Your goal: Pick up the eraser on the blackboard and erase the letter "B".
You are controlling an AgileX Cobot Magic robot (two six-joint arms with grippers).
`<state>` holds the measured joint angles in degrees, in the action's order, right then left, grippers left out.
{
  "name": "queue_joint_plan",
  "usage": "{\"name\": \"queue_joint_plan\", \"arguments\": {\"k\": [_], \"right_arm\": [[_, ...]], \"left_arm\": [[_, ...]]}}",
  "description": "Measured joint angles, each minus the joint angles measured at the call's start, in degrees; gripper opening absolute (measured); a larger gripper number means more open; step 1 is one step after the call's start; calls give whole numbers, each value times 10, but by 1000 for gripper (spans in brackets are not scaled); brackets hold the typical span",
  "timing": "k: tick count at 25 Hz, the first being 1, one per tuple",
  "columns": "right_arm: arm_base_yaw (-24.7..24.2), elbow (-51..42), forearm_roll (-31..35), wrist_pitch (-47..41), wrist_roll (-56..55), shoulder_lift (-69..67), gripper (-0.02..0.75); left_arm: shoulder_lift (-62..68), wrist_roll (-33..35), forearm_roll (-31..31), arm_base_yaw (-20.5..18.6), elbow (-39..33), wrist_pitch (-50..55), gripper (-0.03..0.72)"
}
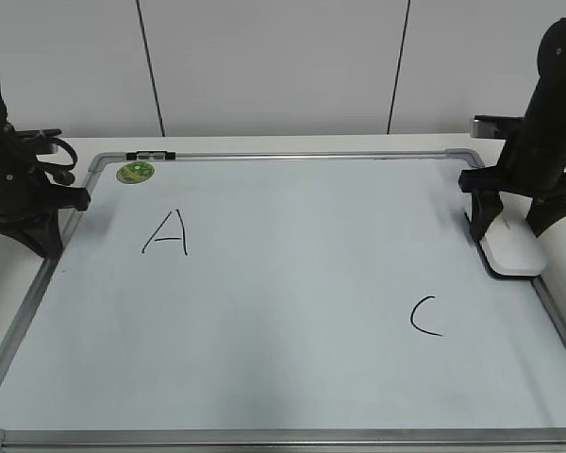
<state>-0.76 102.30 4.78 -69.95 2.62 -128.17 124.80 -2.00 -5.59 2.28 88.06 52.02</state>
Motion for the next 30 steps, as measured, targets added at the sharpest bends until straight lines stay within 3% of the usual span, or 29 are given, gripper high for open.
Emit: {"name": "queue_joint_plan", "arguments": {"k": [9, 15, 24, 27, 30], "right_arm": [[0, 0, 0, 0, 0, -3, 532], [0, 0, 2, 0, 0, -7, 652], [0, 44, -18, 0, 0, -10, 667], [0, 67, -22, 0, -4, -8, 668], [0, 72, -24, 0, -6, -4, 668]], "left_arm": [[0, 0, 0, 0, 0, 0, 49], [0, 0, 0, 0, 0, 0, 49], [0, 0, 0, 0, 0, 1, 55], [-3, 0, 1, 0, 0, 2, 92], [-20, 0, 15, 0, 0, 3, 206]]}}
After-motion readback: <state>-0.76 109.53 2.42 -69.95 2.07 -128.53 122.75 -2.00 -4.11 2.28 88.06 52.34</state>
